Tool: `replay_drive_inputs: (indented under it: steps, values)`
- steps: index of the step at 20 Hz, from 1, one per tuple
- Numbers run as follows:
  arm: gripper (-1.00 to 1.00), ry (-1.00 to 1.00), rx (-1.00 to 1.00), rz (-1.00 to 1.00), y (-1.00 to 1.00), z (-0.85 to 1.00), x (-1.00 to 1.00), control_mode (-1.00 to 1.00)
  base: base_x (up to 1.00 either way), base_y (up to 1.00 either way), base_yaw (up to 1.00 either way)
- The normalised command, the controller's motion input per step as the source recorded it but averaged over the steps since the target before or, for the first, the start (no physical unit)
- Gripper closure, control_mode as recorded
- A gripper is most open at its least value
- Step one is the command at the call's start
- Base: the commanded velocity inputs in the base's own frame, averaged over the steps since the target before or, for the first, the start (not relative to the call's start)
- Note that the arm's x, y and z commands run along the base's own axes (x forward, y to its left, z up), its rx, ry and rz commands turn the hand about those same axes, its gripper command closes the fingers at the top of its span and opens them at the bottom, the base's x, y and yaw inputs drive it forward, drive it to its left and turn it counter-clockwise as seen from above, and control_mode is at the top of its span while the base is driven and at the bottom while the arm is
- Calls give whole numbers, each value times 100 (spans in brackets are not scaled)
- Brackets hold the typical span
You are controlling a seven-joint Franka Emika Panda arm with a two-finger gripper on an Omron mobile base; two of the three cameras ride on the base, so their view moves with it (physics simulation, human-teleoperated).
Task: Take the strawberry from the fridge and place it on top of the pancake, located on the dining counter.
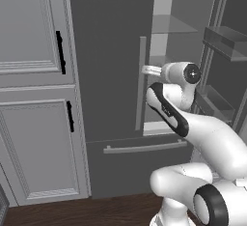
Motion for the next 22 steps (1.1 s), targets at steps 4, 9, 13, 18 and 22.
replay_drive_inputs:
  steps: [4, 9, 13, 18, 22]
  values:
    - [-100, 9, -6, 0, 5, 62, 1, -100, 0, 0, 0]
    - [-100, 17, -12, 0, 14, 21, 19, -100, 0, 0, 0]
    - [-100, 5, -11, 0, 15, -4, 36, -100, 0, 0, 0]
    - [-100, 0, -5, 0, 12, -23, 33, -100, 0, 0, 0]
    - [-100, 0, -3, 0, 8, -17, 39, -100, 0, 0, 0]
